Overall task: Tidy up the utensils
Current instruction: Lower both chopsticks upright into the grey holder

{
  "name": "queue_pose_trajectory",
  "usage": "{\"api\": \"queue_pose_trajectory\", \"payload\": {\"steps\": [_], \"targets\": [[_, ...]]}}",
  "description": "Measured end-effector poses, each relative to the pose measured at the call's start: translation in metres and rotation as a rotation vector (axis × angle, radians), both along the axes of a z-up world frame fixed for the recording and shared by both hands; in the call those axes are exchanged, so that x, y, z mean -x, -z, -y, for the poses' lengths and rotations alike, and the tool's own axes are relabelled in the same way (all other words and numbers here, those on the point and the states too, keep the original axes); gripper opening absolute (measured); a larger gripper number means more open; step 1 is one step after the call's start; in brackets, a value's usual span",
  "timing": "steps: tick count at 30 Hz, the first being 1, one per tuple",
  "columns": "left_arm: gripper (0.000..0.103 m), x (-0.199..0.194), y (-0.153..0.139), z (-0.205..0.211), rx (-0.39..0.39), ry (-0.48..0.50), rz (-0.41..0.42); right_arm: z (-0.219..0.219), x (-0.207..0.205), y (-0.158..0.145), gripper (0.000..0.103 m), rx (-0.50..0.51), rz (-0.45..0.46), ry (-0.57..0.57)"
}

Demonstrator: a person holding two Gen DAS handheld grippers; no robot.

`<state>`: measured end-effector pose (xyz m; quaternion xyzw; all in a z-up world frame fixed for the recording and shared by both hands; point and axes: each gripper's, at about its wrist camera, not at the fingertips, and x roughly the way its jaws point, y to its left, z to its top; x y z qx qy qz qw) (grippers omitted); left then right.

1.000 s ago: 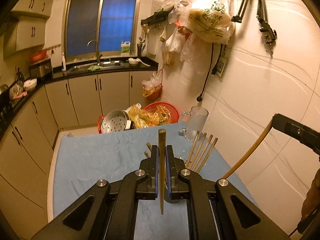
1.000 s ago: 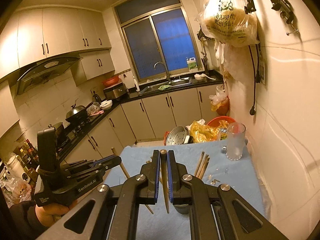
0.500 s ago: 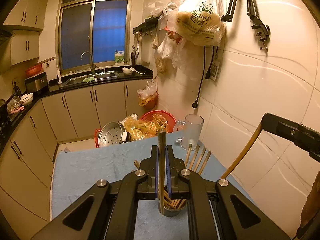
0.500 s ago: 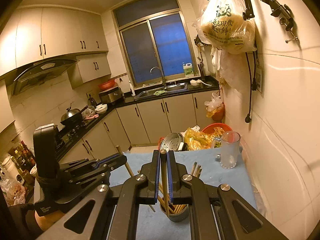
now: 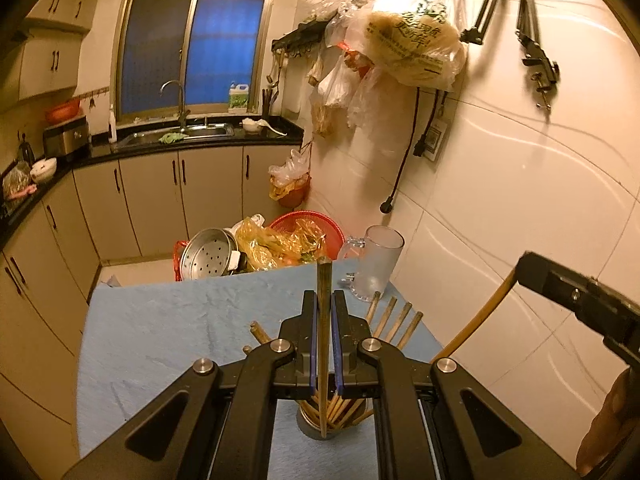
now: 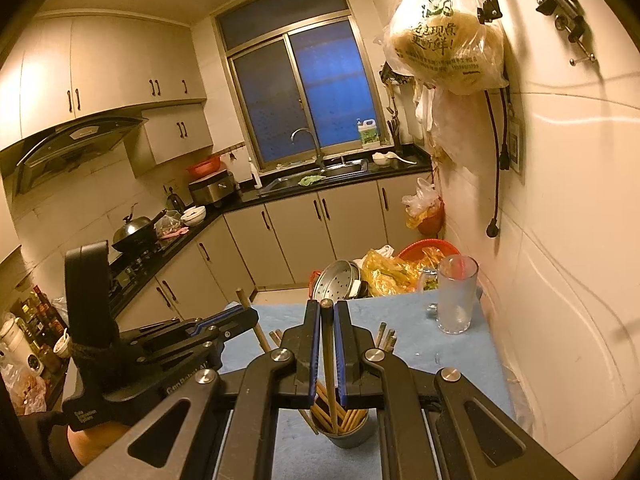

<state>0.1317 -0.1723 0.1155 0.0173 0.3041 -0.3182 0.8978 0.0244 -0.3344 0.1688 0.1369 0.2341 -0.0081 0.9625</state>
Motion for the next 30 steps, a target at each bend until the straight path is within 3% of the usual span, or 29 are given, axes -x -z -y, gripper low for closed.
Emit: {"api": "queue_pose_trajectory", "payload": {"steps": [6, 13, 30], "targets": [[0.007, -0.009, 0.004, 0.000, 0.037, -0.021, -0.020, 0.002, -0.010, 0.006, 0.008, 0.000, -0.008, 0.003], [0.007, -0.012, -0.010, -0.005, 0.093, -0.014, -0.035, 0.003, -0.015, 0.010, 0.008, -0.001, -0.016, 0.003], [0.007, -0.020, 0.028, 0.011, -0.012, -0.030, -0.055, 0.006, -0.039, 0.054, 0.008, -0.004, -0.121, -0.006]]}}
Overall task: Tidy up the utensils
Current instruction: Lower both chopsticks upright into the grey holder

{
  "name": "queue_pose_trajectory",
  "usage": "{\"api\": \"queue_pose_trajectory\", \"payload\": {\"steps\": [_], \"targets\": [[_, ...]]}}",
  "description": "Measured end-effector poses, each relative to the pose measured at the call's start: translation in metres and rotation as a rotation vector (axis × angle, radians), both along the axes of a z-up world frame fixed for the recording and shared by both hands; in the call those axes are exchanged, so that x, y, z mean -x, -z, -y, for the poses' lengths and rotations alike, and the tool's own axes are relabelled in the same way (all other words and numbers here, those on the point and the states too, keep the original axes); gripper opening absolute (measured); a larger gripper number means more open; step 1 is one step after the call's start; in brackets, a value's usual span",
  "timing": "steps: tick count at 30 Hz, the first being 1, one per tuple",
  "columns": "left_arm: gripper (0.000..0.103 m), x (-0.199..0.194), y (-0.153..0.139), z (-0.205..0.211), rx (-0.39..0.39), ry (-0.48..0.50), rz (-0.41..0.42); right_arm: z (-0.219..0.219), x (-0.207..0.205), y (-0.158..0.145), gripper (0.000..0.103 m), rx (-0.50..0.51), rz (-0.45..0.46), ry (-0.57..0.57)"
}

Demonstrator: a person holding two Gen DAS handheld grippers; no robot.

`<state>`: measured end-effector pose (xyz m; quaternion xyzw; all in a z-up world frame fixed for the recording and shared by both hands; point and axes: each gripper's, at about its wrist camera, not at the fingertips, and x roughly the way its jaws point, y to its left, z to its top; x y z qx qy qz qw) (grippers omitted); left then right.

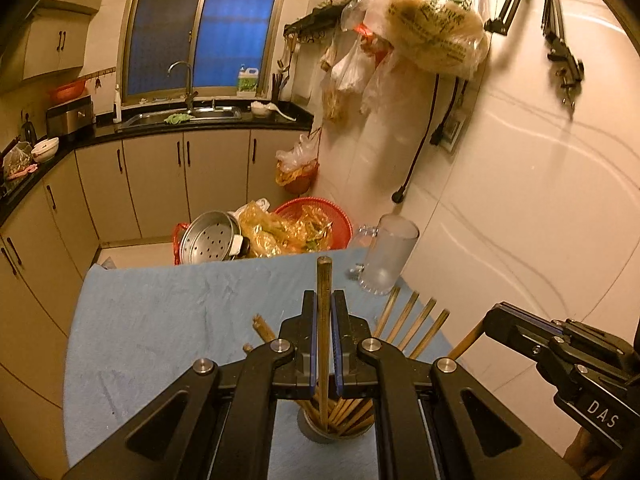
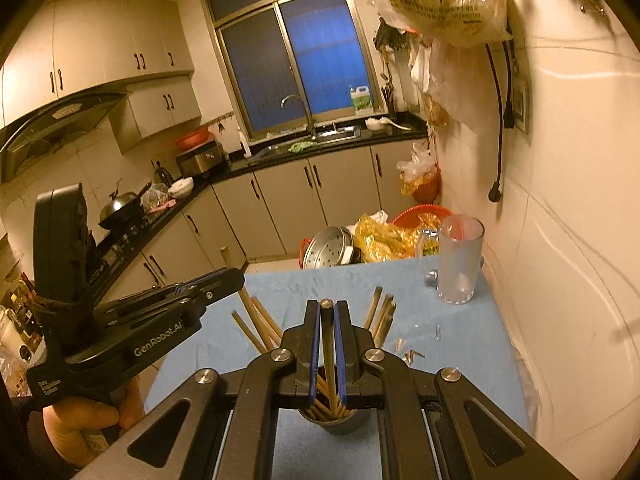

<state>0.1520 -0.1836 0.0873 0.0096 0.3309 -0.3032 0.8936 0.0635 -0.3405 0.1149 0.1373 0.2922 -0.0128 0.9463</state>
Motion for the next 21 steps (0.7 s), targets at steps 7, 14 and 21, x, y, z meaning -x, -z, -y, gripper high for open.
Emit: {"api": "queue_pose_trajectory", "payload": {"steps": [7, 14, 21], "targets": [[0.007, 0.005, 0.023, 0.003, -0.057, 0.005, -0.016, 0.000, -0.002, 0.019, 0.008, -0.009, -0.045, 0.001], [0.007, 0.012, 0.036, 0.005, -0.083, 0.008, -0.035, -0.002, -0.003, 0.033, 0.009, -0.011, -0.082, -0.003], [0.007, 0.015, 0.039, 0.004, -0.091, 0.002, -0.045, 0.000, 0.001, 0.041, 0.011, -0.025, -0.098, 0.007]]}}
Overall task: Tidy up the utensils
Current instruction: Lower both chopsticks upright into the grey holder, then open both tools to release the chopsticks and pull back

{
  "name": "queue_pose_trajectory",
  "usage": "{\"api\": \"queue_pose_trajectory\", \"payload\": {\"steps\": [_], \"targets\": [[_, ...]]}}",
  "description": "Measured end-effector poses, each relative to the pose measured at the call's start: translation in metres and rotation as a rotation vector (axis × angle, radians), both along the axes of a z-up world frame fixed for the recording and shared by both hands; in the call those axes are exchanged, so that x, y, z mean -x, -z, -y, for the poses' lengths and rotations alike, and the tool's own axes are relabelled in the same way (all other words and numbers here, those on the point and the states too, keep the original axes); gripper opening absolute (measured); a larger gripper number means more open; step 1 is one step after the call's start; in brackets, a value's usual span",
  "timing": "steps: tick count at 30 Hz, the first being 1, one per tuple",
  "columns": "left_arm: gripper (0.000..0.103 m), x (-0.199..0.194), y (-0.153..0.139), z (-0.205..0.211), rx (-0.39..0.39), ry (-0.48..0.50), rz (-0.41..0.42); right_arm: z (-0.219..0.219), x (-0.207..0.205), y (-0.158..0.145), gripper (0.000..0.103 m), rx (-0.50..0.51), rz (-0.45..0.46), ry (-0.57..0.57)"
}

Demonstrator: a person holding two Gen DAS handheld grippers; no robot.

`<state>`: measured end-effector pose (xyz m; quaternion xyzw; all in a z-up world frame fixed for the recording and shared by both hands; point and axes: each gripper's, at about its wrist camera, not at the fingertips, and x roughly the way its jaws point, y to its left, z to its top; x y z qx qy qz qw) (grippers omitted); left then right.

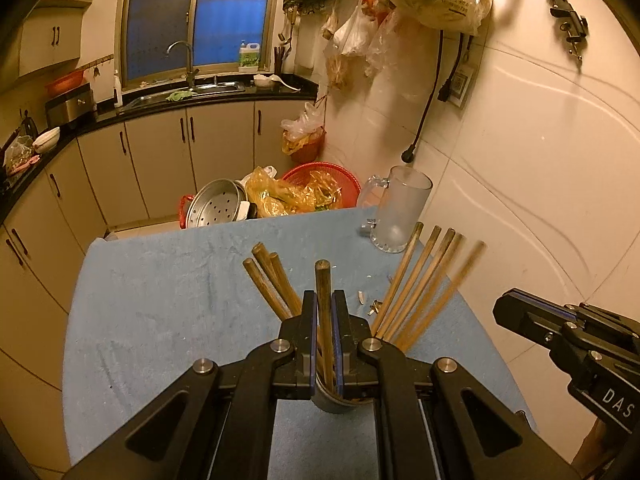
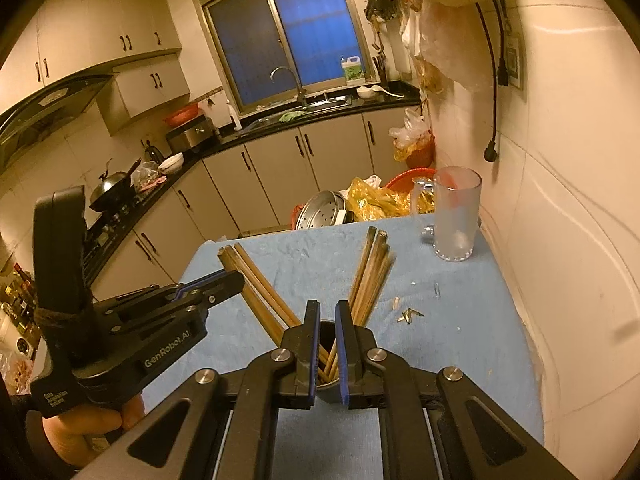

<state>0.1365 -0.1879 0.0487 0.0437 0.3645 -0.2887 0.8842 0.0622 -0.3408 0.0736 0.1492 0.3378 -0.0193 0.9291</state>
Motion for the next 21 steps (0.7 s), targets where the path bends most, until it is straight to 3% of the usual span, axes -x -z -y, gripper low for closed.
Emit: {"api": "queue_pose_trajectory", "payload": {"steps": [5, 7, 10, 12, 14, 17, 19, 21], "targets": [[0.007, 0.007, -0.006, -0.002, 0.004, 0.000, 0.021, 0.003, 0.010, -0.004, 0.011, -0.009, 0.018, 0.015], [0.007, 0.012, -0.009, -0.004, 0.004, 0.005, 0.028, 0.004, 0.013, -0.005, 0.016, -0.010, 0.022, 0.022], [0.007, 0.019, -0.013, -0.007, 0.000, 0.007, 0.044, 0.003, 0.021, -0.007, 0.033, -0.015, 0.028, 0.032], [0.008, 0.022, -0.014, -0.009, -0.001, 0.007, 0.042, 0.003, 0.026, -0.006, 0.055, -0.018, 0.029, 0.040], [0.008, 0.026, -0.014, -0.013, 0.000, 0.005, 0.036, 0.001, 0.032, -0.005, 0.061, -0.024, 0.036, 0.044], [0.009, 0.033, -0.012, -0.019, -0.005, 0.003, 0.030, -0.003, 0.038, -0.003, 0.062, -0.021, 0.030, 0.040], [0.017, 0.037, -0.011, -0.023, -0.009, -0.001, 0.029, -0.007, 0.041, -0.002, 0.064, -0.020, 0.031, 0.038], [0.039, 0.043, -0.010, -0.029, -0.002, -0.011, 0.032, -0.010, 0.044, -0.001, 0.067, -0.010, 0.028, 0.034]]}}
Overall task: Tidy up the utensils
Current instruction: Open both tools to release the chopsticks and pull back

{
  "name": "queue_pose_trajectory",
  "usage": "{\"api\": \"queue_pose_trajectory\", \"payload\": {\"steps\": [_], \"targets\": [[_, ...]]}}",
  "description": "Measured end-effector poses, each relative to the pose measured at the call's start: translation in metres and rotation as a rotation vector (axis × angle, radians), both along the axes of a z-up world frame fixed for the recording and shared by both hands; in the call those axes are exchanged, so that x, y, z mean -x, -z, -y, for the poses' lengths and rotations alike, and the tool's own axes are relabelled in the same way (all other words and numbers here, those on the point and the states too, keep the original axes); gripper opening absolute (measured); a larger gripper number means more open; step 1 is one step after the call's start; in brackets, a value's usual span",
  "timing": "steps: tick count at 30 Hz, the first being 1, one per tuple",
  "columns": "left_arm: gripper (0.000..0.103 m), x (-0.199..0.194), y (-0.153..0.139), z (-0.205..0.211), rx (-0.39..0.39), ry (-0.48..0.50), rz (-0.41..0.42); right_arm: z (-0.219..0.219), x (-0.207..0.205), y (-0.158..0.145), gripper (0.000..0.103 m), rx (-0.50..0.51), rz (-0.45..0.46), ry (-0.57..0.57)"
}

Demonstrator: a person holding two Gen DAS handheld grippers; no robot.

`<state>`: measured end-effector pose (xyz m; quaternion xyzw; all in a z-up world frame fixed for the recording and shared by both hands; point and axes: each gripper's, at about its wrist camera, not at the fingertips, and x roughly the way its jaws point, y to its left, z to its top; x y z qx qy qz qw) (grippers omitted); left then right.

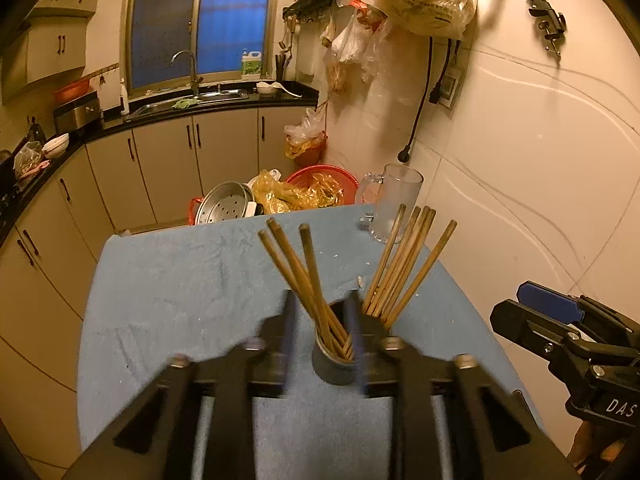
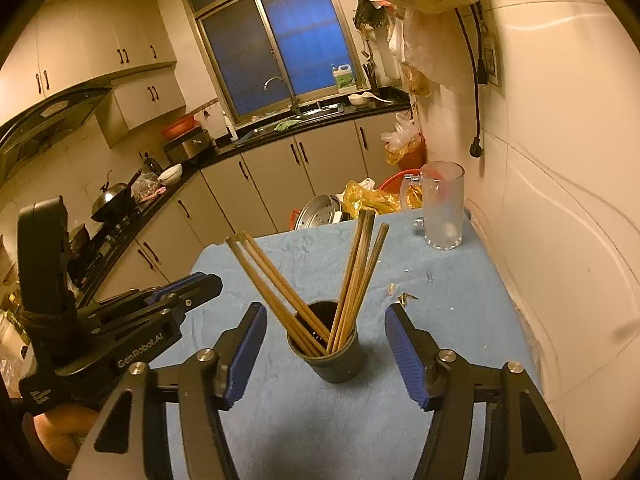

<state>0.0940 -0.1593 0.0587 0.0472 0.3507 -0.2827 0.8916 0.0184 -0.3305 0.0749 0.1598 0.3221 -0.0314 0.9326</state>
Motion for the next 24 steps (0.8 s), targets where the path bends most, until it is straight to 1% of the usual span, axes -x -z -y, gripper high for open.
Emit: {"api": "queue_pose_trajectory", "payload": {"steps": [2, 4, 5, 6, 7, 9, 10, 12, 13, 15, 17, 24], "targets": [[0.046, 0.004, 0.000, -0.006, 0.006, -0.016, 0.003, -0.005, 0.004, 0.001, 0.069, 0.007, -0.003, -0.004], [0.051, 0.007, 0.002, -0.013, 0.006, -0.028, -0.009, -0.010, 0.008, 0.002, 0.071, 0.016, -0.008, -0.008], [0.057, 0.008, 0.003, -0.015, 0.004, -0.033, -0.014, -0.011, 0.009, 0.003, 0.074, 0.022, -0.011, -0.009], [0.066, 0.010, 0.004, -0.018, 0.003, -0.039, -0.017, -0.013, 0.012, 0.005, 0.078, 0.032, -0.015, -0.010], [0.070, 0.012, 0.004, -0.021, 0.003, -0.044, -0.018, -0.015, 0.015, 0.006, 0.080, 0.043, -0.020, -0.011], [0.082, 0.017, 0.005, -0.028, -0.009, -0.065, -0.010, -0.018, 0.021, 0.010, 0.087, 0.058, -0.029, -0.007], [0.084, 0.021, 0.006, -0.032, -0.018, -0.076, -0.001, -0.020, 0.024, 0.012, 0.089, 0.071, -0.043, 0.000], [0.091, 0.026, 0.008, -0.038, -0.041, -0.098, 0.014, -0.023, 0.031, 0.018, 0.091, 0.094, -0.066, 0.019], [0.093, 0.029, 0.009, -0.042, -0.048, -0.108, 0.021, -0.023, 0.034, 0.019, 0.091, 0.094, -0.066, 0.024], [0.099, 0.035, 0.010, -0.051, -0.050, -0.123, 0.038, -0.023, 0.041, 0.022, 0.092, 0.099, -0.068, 0.042], [0.102, 0.040, 0.011, -0.057, -0.048, -0.135, 0.053, -0.023, 0.048, 0.023, 0.092, 0.102, -0.058, 0.062], [0.103, 0.058, 0.012, -0.076, -0.041, -0.170, 0.079, -0.029, 0.070, 0.021, 0.093, 0.128, -0.032, 0.092]]}}
